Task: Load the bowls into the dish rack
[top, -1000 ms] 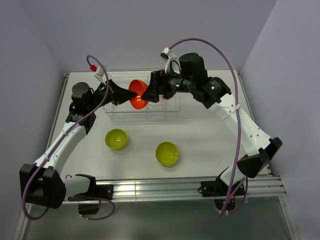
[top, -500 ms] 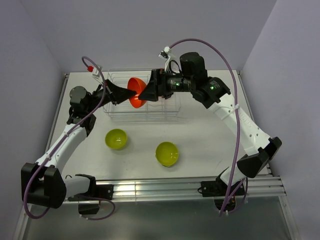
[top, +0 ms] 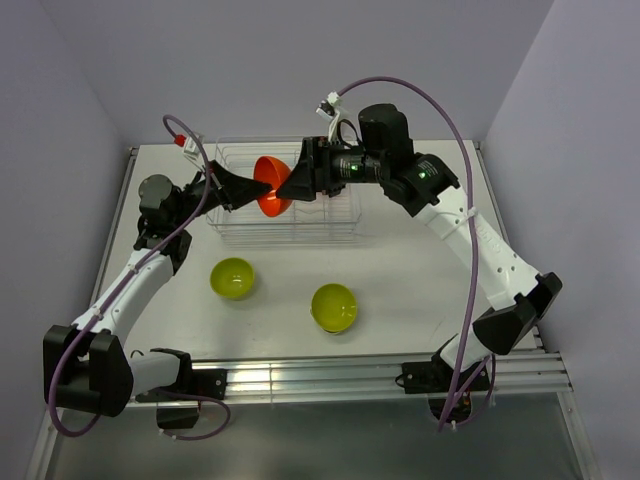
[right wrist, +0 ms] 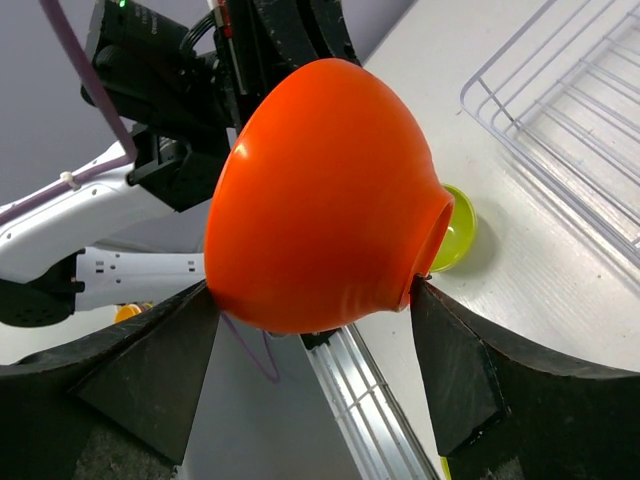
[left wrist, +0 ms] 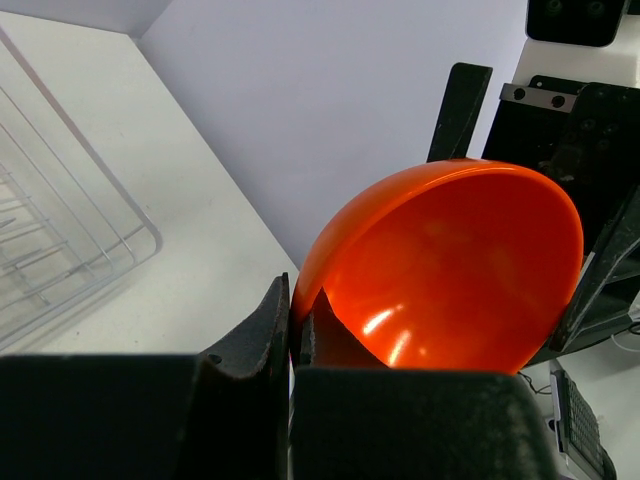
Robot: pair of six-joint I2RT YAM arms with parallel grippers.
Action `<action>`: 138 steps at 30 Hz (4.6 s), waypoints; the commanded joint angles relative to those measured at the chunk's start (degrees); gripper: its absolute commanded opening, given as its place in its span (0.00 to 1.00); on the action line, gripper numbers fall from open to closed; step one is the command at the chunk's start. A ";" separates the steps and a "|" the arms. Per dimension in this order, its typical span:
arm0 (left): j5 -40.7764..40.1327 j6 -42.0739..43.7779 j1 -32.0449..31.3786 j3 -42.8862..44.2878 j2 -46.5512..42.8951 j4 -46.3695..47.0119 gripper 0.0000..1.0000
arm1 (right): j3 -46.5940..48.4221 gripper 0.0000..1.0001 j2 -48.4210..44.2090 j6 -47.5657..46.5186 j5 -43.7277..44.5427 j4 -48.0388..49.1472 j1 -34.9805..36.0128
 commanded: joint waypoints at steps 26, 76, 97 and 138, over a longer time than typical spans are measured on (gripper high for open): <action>-0.83 0.54 0.28 1.68 -0.52 -0.50 0.00 | 1.85 0.86 3.11 2.18 1.73 2.73 -0.23; -5.13 13.62 4.67 7.29 -0.52 -23.95 0.99 | 1.06 0.00 3.46 -6.16 22.82 -0.51 -3.84; -14.46 29.37 9.60 14.42 -7.37 -47.78 1.00 | 3.34 0.00 17.60 -15.05 49.63 -6.76 -3.84; -12.17 29.72 9.95 11.70 -7.38 -44.71 0.99 | 10.90 0.09 34.22 -20.68 56.05 -9.40 -3.84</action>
